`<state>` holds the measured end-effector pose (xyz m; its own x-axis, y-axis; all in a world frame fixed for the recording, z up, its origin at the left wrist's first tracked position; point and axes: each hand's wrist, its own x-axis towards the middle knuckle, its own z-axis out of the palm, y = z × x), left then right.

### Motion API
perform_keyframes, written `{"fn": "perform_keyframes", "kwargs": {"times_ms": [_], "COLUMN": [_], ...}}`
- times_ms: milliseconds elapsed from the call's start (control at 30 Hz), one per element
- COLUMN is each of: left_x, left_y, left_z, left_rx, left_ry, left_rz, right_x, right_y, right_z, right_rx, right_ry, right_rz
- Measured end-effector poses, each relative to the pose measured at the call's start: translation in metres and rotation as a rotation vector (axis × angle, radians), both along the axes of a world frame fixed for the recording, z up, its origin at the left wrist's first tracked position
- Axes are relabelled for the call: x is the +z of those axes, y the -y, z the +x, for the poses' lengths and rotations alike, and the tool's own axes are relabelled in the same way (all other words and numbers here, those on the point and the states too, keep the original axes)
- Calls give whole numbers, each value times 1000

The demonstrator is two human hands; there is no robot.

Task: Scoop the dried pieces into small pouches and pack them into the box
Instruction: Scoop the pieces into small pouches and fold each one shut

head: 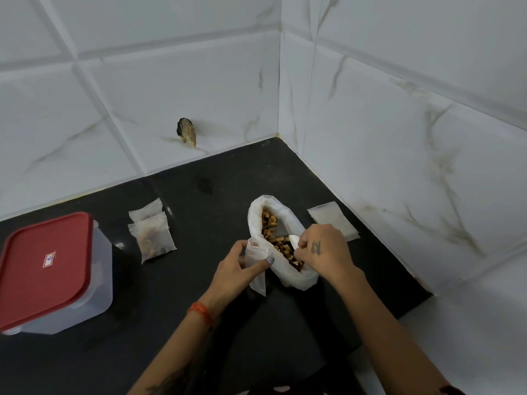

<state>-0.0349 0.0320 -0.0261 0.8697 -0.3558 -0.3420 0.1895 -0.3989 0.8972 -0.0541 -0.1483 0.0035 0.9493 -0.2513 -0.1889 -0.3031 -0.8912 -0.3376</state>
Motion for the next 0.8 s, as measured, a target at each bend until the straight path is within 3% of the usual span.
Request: {"fn": "perform_keyframes", "kwargs": {"times_ms": [167, 367, 533, 600, 800], "left_x": [-5, -5, -7, -7, -7], "left_y": [0, 0, -1, -1, 0], "left_z": [1, 2, 4, 4, 3], "left_rx": [-14, -22, -23, -28, -39], "left_ry": [-15, -54, -51, -50, -55], "left_rz": [0, -9, -8, -3, -2], "right_x": [-2, -3, -7, -10, -10], "right_y": [-3, 18, 6, -1, 8], "right_z": [4, 2, 3, 4, 7], "right_rx": [49, -34, 44, 81, 42], "right_ry": [-3, 9, -14, -1, -24], "right_rz": [154, 379, 38, -1, 328]}}
